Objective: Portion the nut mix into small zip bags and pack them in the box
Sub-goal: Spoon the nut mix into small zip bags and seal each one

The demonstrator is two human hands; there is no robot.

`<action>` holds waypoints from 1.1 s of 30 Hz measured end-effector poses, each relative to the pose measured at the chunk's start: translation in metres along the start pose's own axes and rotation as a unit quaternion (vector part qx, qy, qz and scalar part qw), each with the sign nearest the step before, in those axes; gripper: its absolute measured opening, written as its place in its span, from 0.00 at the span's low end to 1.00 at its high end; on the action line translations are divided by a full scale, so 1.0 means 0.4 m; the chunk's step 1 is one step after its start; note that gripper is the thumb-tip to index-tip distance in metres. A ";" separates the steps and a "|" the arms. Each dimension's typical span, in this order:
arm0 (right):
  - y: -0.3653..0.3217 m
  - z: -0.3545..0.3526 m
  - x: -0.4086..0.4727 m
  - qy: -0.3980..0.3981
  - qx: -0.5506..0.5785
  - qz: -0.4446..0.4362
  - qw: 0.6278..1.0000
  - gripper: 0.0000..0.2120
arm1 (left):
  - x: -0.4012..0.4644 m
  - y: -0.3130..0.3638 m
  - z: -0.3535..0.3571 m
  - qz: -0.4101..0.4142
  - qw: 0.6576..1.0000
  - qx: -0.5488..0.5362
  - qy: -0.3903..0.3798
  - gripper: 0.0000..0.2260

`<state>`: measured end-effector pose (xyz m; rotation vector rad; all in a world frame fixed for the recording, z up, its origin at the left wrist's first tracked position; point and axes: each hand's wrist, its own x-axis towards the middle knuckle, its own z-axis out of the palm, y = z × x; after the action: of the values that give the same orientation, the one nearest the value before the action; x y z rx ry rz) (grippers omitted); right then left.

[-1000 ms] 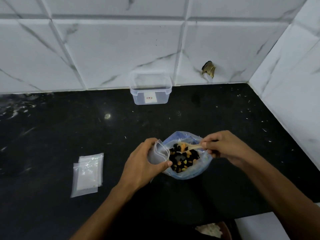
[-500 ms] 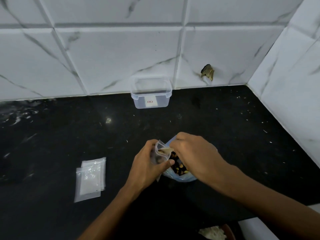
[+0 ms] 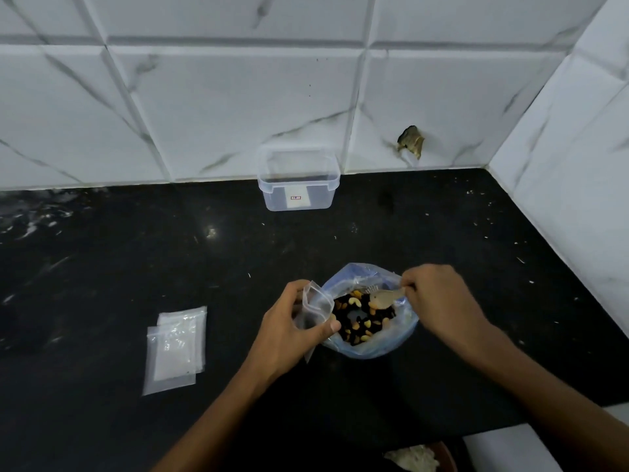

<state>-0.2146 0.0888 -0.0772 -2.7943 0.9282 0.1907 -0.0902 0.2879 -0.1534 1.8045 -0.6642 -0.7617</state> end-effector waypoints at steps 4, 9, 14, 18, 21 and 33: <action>-0.011 0.089 0.014 -0.045 -0.025 0.000 0.999 0.10 | 0.003 0.009 0.003 -0.002 1.000 -0.002 -0.016 0.25; -0.024 0.128 0.011 0.029 0.074 0.008 0.997 0.09 | 0.007 0.017 0.010 -0.010 1.000 -0.015 -0.019 0.25; -0.022 0.145 0.031 -0.017 0.112 0.018 0.993 0.10 | 0.009 0.020 0.016 -0.009 1.000 -0.018 -0.018 0.25; -0.026 0.165 0.047 -0.046 0.150 0.018 0.987 0.09 | 0.007 0.021 0.019 -0.007 1.000 -0.014 -0.019 0.25; -0.026 0.179 0.053 -0.077 0.188 0.035 0.979 0.08 | 0.005 0.020 0.021 -0.011 1.000 -0.012 -0.023 0.26; 0.016 0.102 0.029 -0.112 0.414 0.147 0.891 0.06 | 0.000 0.022 0.003 -0.012 1.000 -0.007 -0.011 0.27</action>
<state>-0.2117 0.0862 -0.1200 -1.8064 1.0492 0.1149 -0.0918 0.2842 -0.1454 1.7953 -0.6512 -0.8018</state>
